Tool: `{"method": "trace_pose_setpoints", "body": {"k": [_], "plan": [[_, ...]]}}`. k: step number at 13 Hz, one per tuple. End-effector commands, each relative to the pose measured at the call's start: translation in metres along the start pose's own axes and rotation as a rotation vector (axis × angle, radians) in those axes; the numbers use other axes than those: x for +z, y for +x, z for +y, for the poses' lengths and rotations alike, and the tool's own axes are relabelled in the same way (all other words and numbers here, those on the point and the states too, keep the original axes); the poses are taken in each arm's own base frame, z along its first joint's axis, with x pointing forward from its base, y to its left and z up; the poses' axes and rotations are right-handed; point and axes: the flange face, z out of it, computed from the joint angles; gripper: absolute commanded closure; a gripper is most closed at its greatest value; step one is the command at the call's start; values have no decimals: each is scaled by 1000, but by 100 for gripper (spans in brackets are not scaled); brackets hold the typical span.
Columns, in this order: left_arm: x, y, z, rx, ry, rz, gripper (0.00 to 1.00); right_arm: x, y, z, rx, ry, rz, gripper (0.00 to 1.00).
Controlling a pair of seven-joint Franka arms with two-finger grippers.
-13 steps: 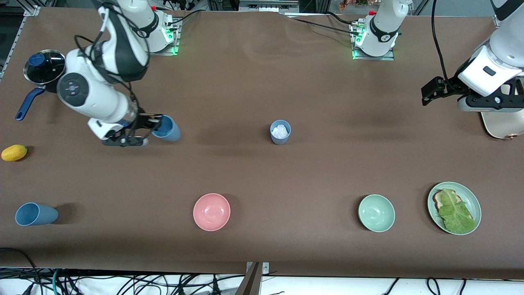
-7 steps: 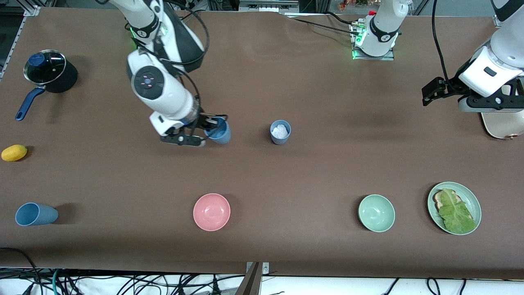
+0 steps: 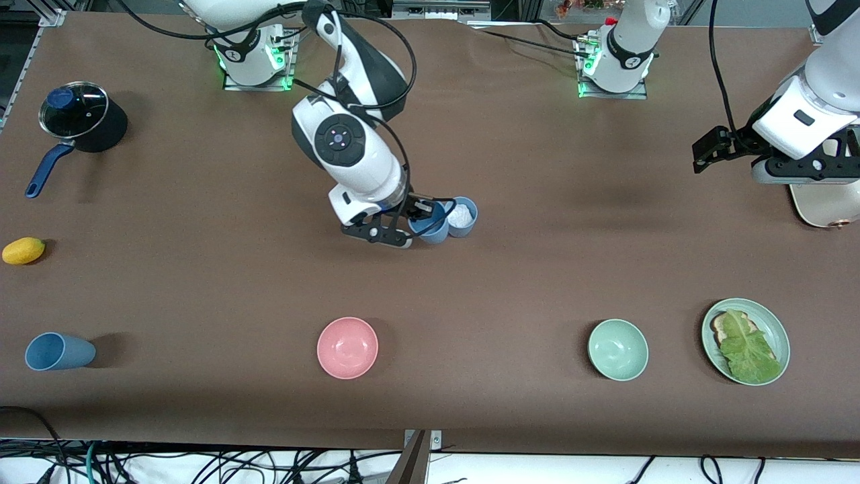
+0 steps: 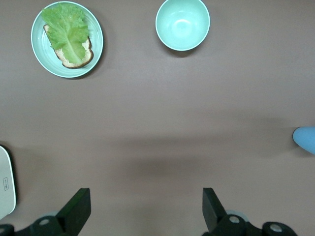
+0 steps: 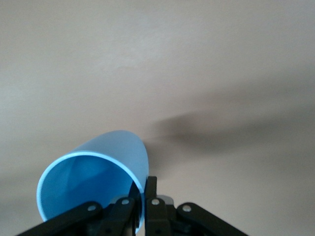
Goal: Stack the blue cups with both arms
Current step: 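Carry the blue cup with the right gripper over the tissue cup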
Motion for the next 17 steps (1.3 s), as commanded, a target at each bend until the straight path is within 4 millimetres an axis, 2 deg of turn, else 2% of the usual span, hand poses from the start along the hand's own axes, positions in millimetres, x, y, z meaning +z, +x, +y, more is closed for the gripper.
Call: {"method": "trace_pose_setpoints", "body": {"k": [1,6,17], "plan": [[-3,0,0,22,-18,-8,0,-4,-8,-17,16,27,5,100],[-3,0,0,19,-17,-8,0,36,-32,-35,-17,7,-2,100],[-4,0,-2,25,-17,-6,0,41,-31,-33,-35,-16,19,100]]}}
